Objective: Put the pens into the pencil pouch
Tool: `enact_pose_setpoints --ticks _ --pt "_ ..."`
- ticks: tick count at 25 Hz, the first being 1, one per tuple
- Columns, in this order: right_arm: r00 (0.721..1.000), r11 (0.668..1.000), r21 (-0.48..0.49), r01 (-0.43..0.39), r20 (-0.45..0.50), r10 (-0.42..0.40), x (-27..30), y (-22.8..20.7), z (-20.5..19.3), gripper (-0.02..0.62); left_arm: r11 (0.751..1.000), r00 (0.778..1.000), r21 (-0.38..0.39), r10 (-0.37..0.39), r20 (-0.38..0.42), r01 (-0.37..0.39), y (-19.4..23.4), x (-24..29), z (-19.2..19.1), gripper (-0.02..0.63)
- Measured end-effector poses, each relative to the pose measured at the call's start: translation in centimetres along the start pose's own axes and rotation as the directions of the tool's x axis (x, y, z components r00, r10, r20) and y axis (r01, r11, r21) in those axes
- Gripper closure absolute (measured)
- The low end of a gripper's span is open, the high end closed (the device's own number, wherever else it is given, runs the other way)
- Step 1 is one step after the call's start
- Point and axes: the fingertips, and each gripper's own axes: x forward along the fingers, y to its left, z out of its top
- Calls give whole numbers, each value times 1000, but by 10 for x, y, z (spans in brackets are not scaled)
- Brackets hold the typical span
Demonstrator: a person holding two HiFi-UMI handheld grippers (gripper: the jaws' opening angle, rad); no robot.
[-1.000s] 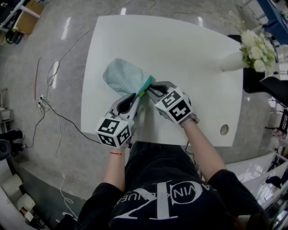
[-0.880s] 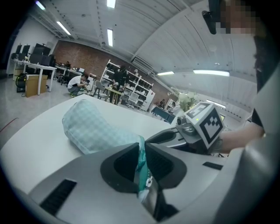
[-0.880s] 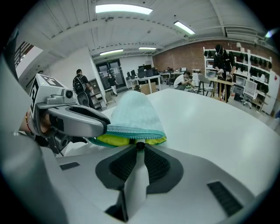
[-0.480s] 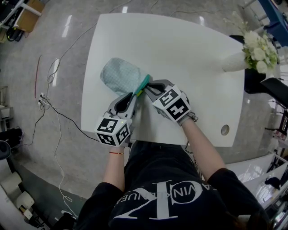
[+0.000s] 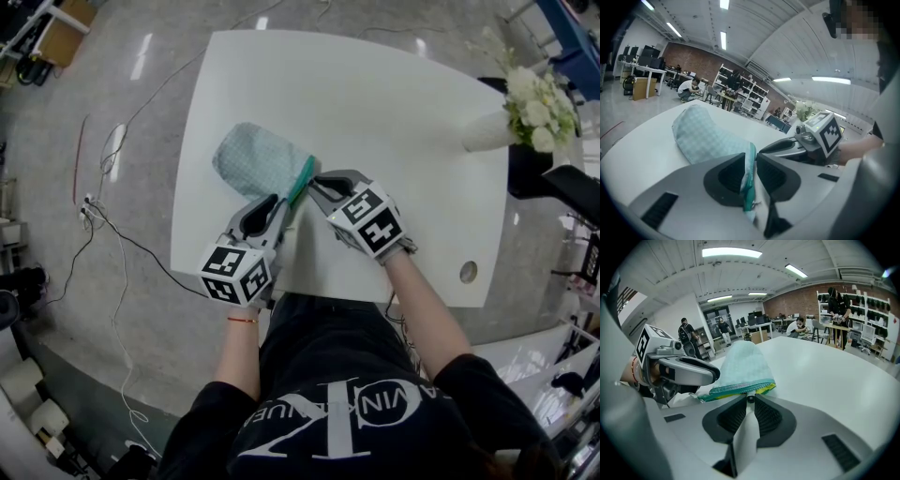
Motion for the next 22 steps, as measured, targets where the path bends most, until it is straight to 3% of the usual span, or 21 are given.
enact_pose_setpoints --ticks 13,22 --pt "999 999 -14 47 12 -47 -17 -2 -2 540 999 998 -2 39 38 -39 4 -21 2 545" --pt "984 995 20 102 145 -104 -60 -8 15 585 995 989 57 79 127 -87 8 -38 26 598"
